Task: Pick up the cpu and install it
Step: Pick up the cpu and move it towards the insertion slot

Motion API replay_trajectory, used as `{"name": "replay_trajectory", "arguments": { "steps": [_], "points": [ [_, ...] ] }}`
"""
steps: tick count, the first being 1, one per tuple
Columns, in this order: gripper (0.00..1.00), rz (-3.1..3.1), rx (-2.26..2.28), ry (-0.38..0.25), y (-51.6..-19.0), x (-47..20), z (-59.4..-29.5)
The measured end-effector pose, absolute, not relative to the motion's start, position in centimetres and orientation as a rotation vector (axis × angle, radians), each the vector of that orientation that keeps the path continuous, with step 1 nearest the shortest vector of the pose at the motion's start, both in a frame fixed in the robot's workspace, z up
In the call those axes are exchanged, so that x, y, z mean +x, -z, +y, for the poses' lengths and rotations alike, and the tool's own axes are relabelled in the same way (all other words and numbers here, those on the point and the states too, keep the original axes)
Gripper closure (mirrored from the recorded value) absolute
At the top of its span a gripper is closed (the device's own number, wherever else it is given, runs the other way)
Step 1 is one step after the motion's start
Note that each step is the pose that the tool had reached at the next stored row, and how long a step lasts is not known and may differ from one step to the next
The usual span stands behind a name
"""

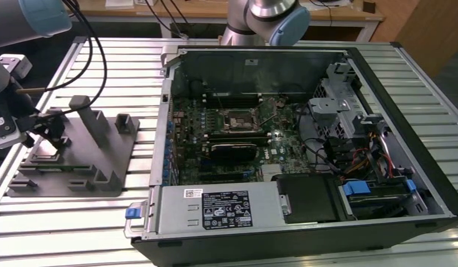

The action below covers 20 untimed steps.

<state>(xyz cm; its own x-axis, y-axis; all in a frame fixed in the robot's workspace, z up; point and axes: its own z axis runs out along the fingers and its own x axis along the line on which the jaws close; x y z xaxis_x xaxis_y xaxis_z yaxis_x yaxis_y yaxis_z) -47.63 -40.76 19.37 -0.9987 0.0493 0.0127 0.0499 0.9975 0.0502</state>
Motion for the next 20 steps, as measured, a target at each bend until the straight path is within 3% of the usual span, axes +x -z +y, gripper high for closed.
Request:
{"name": "replay_trajectory", "arguments": {
  "steps": [20],
  "points": [
    [0.36, -3.128, -0.078, 0.079, -18.98, -47.34, -40.76]
  ]
}}
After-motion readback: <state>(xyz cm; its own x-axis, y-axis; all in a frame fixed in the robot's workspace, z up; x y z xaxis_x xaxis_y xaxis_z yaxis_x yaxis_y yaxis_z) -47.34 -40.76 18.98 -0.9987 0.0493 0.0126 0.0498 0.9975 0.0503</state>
